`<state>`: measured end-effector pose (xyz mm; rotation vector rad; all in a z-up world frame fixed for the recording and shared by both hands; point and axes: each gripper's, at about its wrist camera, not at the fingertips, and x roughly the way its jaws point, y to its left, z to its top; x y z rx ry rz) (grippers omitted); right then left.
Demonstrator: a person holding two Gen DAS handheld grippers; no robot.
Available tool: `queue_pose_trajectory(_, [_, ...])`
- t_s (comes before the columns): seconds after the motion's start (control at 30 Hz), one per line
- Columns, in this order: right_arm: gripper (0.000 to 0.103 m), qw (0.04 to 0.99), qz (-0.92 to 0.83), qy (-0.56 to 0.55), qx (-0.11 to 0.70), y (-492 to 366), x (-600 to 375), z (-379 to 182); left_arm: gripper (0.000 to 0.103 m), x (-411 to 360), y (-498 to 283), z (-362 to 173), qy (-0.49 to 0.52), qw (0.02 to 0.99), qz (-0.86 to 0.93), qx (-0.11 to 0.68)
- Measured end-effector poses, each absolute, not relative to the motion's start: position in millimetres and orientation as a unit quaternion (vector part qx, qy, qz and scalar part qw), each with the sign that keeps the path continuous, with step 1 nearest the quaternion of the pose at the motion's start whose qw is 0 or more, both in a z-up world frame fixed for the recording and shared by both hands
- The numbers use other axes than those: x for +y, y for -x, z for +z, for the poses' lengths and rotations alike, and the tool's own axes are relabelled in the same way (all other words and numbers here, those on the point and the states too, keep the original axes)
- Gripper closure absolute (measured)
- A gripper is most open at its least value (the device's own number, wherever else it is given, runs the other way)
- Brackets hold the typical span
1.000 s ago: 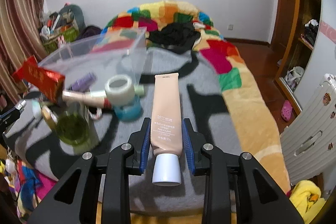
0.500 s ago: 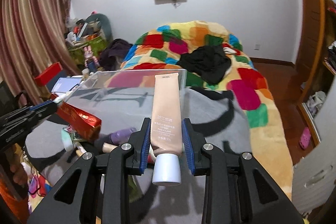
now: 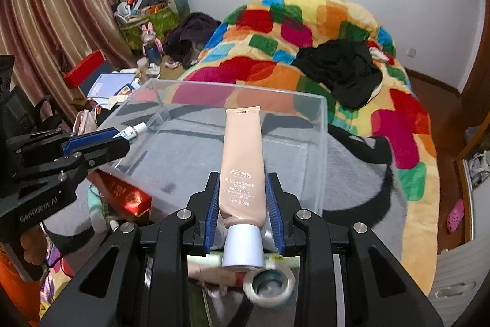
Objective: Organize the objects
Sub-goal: 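Lower both tubes into the clear plastic box and open both tools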
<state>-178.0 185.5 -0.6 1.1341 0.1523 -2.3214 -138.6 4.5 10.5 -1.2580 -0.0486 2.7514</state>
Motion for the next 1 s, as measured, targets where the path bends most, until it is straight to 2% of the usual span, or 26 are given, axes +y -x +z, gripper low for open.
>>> queue_pose_trajectory(0.43, [0.077, 0.272, -0.863, -0.421, 0.069, 178.4, 179.6, 0.6, 0.086, -2.9, 135.9, 17.4, 0.405, 0.059, 0.912, -0.025])
queue_pose_trajectory(0.5, [0.075, 0.274, -0.866, -0.414, 0.066, 174.6, 181.6, 4.9, 0.081, -5.9, 129.2, 24.3, 0.394, 0.059, 0.917, -0.028])
queue_pose_trajectory(0.67, [0.068, 0.274, -0.877, -0.389, 0.066, 158.8, 190.5, 14.5, 0.047, -18.5, 109.7, 39.2, 0.359, 0.038, 0.932, -0.028])
queue_pose_trajectory(0.77, [0.062, 0.270, -0.884, -0.377, 0.060, 148.5, 199.5, 17.5, 0.033, -27.5, 98.4, 39.7, 0.347, 0.025, 0.937, -0.032])
queue_pose_trajectory(0.93, [0.048, 0.249, -0.898, -0.360, 0.050, 136.1, 216.5, 17.8, 0.029, -39.5, 87.1, 22.8, 0.363, 0.007, 0.931, -0.033])
queue_pose_trajectory(1.0, [0.043, 0.241, -0.900, -0.358, 0.050, 133.0, 220.9, 16.2, 0.021, -43.6, 83.1, 13.2, 0.373, 0.000, 0.927, -0.039])
